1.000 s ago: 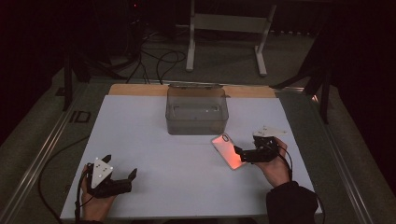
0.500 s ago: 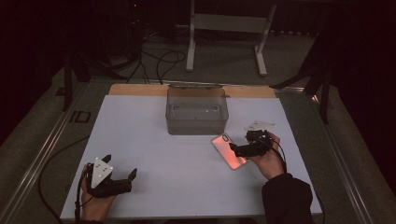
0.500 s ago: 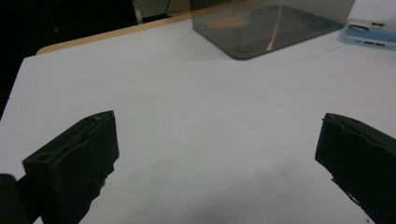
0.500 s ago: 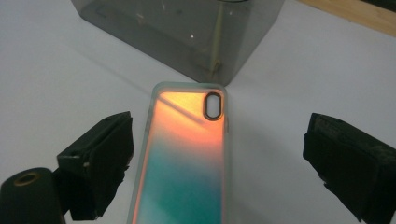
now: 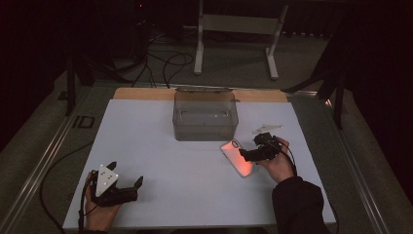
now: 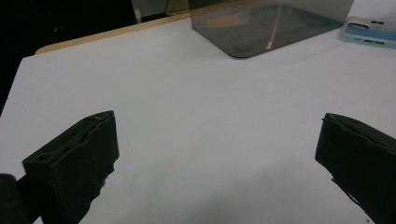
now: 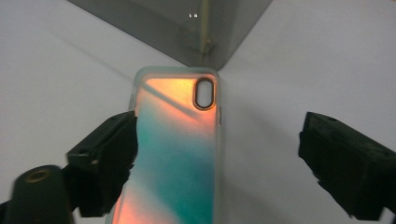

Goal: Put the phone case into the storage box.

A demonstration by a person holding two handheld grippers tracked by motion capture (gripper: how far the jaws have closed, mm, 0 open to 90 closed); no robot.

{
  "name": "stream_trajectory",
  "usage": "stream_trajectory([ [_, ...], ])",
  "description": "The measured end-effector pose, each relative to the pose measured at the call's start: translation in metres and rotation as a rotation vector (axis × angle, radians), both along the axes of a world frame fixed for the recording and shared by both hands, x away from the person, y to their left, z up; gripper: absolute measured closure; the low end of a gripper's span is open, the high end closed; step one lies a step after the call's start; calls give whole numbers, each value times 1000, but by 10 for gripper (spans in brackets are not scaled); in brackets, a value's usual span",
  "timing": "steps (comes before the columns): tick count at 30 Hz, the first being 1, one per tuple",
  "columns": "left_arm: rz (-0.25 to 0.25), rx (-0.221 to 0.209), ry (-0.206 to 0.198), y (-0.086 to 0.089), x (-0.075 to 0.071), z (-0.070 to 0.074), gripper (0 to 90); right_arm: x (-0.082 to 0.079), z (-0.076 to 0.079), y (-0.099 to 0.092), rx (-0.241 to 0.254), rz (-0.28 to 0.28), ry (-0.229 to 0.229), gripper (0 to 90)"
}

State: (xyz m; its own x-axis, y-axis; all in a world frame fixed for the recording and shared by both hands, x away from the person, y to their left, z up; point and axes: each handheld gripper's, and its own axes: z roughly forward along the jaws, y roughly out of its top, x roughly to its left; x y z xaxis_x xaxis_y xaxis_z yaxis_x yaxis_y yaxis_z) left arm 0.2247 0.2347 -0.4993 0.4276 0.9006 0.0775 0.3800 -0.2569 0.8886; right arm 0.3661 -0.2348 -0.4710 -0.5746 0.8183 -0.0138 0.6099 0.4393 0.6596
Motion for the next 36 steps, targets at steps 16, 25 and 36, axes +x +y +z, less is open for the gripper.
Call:
stream_trajectory([
  [16, -1, 1, 1, 0, 0, 0, 3, 9, -12, -2, -17, 15, 73, 253],
  [25, -2, 0, 0, 0, 0, 0, 3, 11, -19, 1, -66, 16, 103, 394],
  [36, -2, 1, 0, 0, 0, 0, 3, 12, -24, 0, -69, -5, 189, 631],
])
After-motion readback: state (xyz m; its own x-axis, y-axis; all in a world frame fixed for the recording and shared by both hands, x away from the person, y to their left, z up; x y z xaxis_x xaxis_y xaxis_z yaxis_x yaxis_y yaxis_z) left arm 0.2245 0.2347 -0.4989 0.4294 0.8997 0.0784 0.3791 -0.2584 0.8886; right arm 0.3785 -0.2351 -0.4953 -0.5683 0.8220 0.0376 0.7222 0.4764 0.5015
